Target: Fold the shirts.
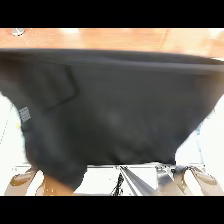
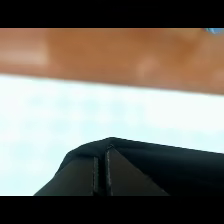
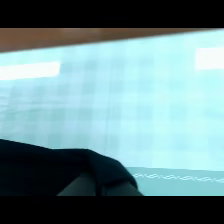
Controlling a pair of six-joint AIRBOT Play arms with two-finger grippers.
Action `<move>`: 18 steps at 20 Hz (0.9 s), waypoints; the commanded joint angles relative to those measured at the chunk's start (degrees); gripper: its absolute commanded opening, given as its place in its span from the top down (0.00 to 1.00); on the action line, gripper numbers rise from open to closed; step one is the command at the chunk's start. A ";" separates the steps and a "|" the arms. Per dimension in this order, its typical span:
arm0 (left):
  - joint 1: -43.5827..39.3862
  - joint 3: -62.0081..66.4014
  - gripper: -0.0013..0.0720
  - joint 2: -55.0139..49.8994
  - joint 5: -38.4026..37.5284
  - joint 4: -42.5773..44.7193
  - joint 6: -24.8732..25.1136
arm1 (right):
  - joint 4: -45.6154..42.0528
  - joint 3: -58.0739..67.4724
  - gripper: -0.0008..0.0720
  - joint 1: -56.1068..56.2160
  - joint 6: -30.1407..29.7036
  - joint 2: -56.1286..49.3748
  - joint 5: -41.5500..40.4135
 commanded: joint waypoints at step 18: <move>-7.30 19.54 0.95 -61.24 19.37 -26.43 -1.49 | 24.57 21.05 0.96 2.51 -6.16 -65.51 -22.21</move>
